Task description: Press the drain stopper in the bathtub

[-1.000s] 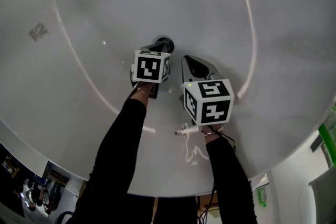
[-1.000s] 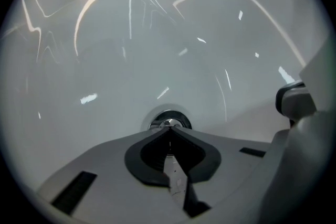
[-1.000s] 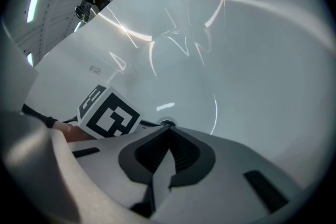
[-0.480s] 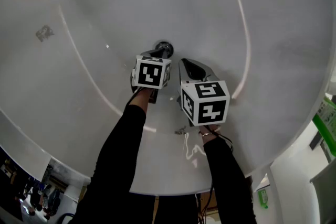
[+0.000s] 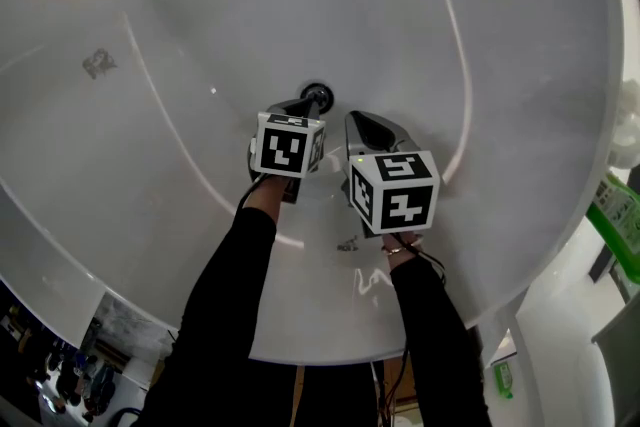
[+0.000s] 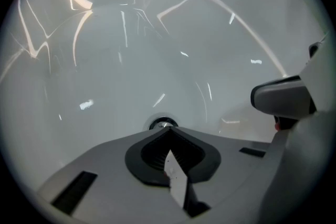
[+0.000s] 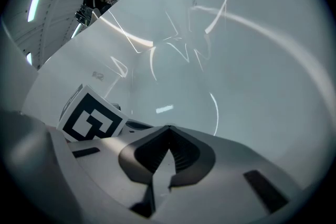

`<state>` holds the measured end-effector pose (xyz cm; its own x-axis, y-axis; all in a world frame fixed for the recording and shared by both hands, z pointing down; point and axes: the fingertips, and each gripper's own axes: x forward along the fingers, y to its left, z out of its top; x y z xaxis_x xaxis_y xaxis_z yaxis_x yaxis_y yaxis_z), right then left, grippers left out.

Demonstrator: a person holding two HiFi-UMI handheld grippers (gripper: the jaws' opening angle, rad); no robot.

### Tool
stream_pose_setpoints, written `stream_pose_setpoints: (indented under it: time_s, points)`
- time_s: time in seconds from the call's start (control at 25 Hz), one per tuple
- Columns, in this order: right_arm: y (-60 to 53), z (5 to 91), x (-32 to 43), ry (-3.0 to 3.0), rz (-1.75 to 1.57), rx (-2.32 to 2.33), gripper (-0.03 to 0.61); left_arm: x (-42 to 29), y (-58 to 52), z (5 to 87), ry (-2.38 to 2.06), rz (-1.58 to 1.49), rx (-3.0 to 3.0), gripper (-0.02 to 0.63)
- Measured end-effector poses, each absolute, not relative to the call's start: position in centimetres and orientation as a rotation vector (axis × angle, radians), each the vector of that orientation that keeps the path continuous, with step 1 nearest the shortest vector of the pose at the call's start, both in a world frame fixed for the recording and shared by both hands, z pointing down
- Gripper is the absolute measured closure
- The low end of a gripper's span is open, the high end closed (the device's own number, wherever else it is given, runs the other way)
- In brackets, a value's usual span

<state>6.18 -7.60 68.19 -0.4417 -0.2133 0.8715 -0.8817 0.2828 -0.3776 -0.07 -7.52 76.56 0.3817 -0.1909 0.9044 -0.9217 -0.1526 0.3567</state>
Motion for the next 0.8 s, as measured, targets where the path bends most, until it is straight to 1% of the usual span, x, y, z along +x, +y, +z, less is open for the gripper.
stream_pose_setpoints:
  time_s: [0.8]
  points:
    - [-8.0, 62.8, 6.3, -1.844, 1.164, 1.044, 0.577, -0.8, -8.9, 66.9, -1.058, 0.809, 1.664, 0.606]
